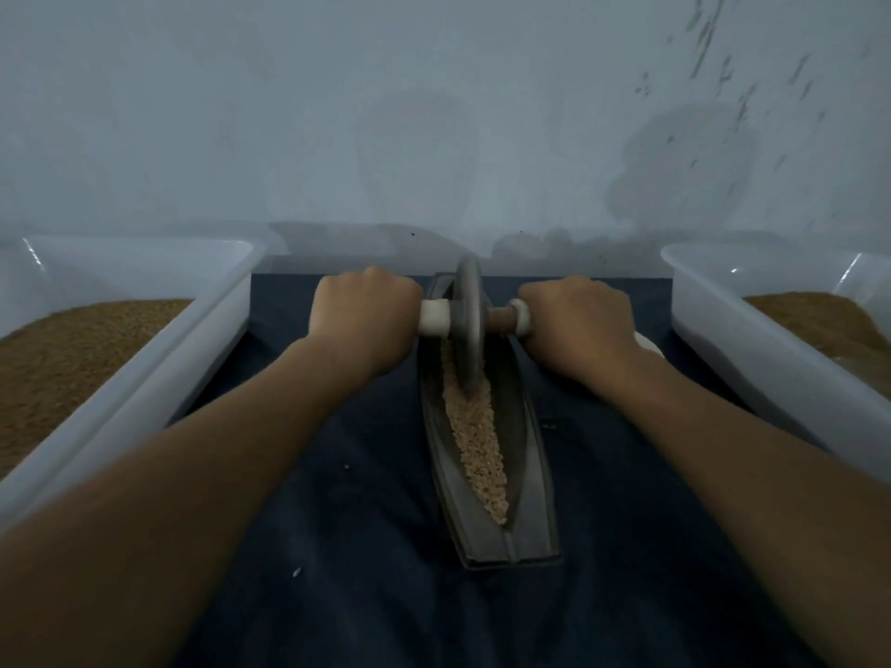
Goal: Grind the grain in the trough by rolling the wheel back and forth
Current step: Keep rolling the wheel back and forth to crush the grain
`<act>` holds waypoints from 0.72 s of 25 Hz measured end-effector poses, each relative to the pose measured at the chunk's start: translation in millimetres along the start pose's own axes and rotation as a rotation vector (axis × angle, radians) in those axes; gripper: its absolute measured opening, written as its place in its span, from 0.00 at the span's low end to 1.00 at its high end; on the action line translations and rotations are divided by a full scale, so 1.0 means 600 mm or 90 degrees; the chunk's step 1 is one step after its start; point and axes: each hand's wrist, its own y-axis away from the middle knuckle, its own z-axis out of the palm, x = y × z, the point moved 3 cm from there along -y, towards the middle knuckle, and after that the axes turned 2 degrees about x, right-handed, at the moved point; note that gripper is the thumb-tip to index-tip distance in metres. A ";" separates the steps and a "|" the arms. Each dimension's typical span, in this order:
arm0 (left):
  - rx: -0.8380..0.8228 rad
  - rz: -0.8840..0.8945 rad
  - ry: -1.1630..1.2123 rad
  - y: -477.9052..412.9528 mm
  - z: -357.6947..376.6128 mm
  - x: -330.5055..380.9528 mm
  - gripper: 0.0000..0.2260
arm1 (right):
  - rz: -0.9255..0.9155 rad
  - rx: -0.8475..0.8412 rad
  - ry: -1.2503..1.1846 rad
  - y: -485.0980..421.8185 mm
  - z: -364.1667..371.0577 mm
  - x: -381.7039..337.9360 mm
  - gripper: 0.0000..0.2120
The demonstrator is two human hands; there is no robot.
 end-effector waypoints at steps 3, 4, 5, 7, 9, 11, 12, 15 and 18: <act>-0.028 0.006 0.016 0.015 -0.011 0.000 0.05 | -0.018 -0.025 0.012 0.013 -0.012 0.006 0.14; -0.017 0.014 0.023 0.043 -0.011 0.001 0.04 | -0.047 -0.014 0.026 0.041 -0.020 0.007 0.16; 0.012 0.022 0.022 0.075 -0.016 0.000 0.05 | -0.080 0.022 0.039 0.073 -0.034 0.005 0.18; 0.068 0.066 0.014 0.129 -0.035 -0.004 0.17 | -0.135 0.123 0.053 0.123 -0.074 0.003 0.18; 0.100 0.092 0.007 0.137 -0.054 -0.007 0.25 | -0.152 0.167 0.045 0.136 -0.091 0.009 0.18; 0.046 0.067 -0.008 0.116 -0.038 0.001 0.18 | -0.118 0.087 0.044 0.124 -0.070 0.009 0.18; 0.033 0.041 -0.009 0.101 -0.021 0.001 0.12 | -0.092 0.045 0.048 0.107 -0.047 0.008 0.17; 0.019 0.009 -0.005 0.022 -0.006 0.005 0.03 | -0.009 0.019 -0.003 0.030 -0.003 0.003 0.12; -0.031 0.008 0.002 0.010 -0.018 0.005 0.05 | -0.013 -0.004 -0.006 0.016 -0.006 0.006 0.12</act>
